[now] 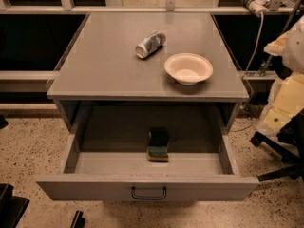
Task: Pick sponge from top drawer and place on counter
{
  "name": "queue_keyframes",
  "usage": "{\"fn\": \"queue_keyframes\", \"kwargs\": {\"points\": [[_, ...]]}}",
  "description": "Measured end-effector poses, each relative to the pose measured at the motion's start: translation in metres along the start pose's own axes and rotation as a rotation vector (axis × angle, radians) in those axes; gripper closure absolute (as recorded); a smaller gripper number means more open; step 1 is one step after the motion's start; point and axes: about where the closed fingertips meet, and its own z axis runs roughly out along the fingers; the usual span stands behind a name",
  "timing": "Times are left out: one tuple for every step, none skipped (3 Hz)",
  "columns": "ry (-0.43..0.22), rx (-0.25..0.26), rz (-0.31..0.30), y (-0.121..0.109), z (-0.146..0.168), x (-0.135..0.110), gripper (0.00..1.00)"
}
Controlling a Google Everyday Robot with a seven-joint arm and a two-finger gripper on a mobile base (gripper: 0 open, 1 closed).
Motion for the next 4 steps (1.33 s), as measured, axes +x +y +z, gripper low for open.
{"fn": "queue_keyframes", "kwargs": {"points": [[-0.122,-0.018,0.129,0.018,0.033,-0.001,0.00],[-0.263,-0.061,0.263,0.036,0.080,-0.018,0.00],[-0.312,-0.006,0.286,0.022,0.081,-0.028,0.00],[-0.322,0.031,0.321,0.028,0.078,-0.022,0.00]]}}
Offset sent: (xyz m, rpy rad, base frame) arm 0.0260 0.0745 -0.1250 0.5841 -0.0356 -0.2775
